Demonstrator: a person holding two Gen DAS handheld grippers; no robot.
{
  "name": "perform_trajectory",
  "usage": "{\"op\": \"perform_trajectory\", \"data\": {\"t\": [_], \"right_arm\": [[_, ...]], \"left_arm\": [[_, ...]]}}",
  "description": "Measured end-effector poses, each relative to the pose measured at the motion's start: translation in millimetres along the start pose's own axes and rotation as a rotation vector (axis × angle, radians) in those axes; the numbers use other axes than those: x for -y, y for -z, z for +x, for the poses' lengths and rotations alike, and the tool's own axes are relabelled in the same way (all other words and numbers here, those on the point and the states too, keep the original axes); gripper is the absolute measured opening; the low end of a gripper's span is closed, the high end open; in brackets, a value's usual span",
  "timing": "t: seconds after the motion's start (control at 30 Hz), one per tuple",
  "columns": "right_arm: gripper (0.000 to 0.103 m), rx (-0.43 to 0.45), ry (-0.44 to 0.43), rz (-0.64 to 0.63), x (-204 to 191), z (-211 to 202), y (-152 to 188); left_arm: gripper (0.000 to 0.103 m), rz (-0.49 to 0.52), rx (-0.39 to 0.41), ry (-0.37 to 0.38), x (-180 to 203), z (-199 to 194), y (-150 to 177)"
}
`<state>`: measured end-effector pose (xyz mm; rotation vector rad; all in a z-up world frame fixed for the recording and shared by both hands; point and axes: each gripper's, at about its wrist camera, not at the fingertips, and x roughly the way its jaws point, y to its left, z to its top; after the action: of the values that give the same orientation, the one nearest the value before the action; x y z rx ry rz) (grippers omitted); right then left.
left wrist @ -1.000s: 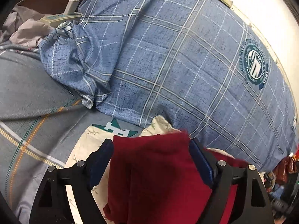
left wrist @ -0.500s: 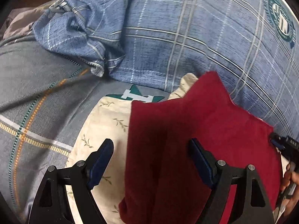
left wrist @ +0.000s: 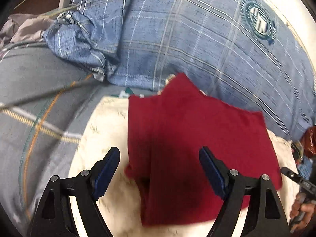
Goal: Fold small clothes
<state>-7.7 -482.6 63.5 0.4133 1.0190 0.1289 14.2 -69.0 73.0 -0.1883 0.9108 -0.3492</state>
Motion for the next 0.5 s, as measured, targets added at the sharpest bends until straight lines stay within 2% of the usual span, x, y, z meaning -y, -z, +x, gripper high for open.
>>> {"op": "perform_trajectory", "data": {"t": [0.1,0.23,0.33,0.5], "right_arm": [[0.049,-0.007,0.015,-0.050,-11,10,7],[0.046,-0.006,-0.010,0.025,0,14,11],[0.043,-0.004,-0.038,0.017,-5,7,13],[0.042,-0.009,-0.047,-0.013,-13,4,23]], "left_arm": [[0.082,-0.023,-0.011,0.019,-10,-15,12],[0.081,-0.068,-0.058,0.020,-25,-16,29],[0.079,-0.084,-0.096,0.048,-28,-10,34],[0.045,-0.035,-0.101,0.060,-19,-7,38]]}}
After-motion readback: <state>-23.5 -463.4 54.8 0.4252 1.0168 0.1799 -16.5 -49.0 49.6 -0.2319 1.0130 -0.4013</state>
